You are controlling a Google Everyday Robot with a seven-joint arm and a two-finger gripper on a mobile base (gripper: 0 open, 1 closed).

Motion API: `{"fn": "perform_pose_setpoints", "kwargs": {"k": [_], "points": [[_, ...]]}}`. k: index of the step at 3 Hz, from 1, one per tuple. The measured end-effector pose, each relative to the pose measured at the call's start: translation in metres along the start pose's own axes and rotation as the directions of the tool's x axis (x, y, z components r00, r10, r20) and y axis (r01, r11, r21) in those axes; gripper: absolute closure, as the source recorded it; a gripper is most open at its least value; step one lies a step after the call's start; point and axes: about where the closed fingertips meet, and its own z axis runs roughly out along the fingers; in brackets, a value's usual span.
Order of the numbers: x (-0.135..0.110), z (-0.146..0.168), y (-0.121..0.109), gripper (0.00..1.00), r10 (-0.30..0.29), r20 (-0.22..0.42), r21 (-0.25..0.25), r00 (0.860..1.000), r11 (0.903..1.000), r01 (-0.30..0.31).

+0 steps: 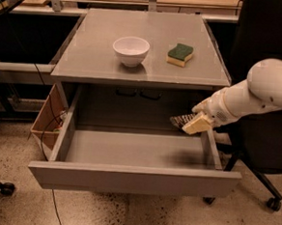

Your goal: Pick rxbar chocolate from top drawer and place on counter

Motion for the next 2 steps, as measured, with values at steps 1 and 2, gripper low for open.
{"fn": "perform_pose_setpoints", "kwargs": {"k": [1,2], "points": [[-0.026,-0.067,-0.020,1.00,-0.045,0.009,0.072,0.999,0.9964,0.045],[-0.052,-0.113,-0.047,1.00,-0.087,0.013,0.130,0.996,0.9880,0.084]]}}
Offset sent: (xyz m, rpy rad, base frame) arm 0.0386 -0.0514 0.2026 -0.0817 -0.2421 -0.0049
